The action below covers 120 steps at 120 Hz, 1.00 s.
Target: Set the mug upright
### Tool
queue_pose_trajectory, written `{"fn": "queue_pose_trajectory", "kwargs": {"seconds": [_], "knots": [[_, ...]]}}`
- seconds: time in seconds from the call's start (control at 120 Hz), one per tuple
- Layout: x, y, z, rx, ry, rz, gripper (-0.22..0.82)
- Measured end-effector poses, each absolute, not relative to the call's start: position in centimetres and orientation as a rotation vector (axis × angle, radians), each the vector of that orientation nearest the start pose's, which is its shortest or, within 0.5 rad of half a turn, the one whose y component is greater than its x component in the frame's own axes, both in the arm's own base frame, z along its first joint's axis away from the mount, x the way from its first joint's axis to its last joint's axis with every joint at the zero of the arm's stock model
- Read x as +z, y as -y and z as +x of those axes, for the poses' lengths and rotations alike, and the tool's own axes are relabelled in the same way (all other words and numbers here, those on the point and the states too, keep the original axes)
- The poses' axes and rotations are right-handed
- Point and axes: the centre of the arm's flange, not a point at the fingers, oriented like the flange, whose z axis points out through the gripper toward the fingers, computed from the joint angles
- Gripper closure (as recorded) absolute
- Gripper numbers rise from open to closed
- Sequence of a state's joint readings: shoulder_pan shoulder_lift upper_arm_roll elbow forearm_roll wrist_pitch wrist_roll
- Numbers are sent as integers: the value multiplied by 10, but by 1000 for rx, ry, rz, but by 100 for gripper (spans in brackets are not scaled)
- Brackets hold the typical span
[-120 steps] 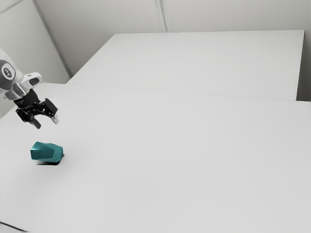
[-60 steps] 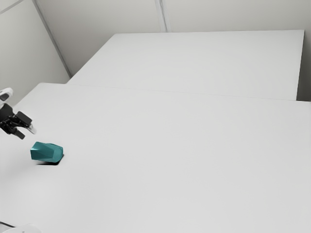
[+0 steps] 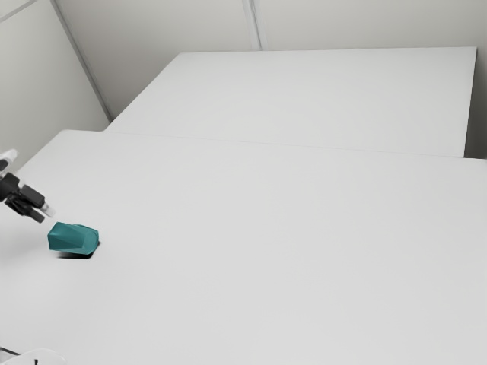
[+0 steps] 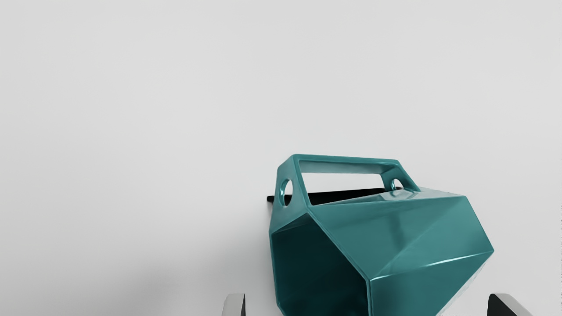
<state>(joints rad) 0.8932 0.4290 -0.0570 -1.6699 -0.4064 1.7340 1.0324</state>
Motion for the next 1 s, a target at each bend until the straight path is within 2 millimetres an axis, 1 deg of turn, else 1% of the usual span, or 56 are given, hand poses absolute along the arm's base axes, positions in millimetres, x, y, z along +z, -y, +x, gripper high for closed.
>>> {"fn": "queue_pose_trajectory", "kwargs": {"seconds": [0.15,0.292,0.492,0.617,0.7,0.85,1.0], "knots": [[323,-444,442,159,97,2551,0],[312,-443,439,184,102,2489,0],[302,-433,436,189,126,2403,0],[294,-426,431,177,131,2356,1],[289,-422,429,171,136,2336,7],[286,-421,425,167,142,2309,28],[276,-421,420,164,136,2268,41]]}}
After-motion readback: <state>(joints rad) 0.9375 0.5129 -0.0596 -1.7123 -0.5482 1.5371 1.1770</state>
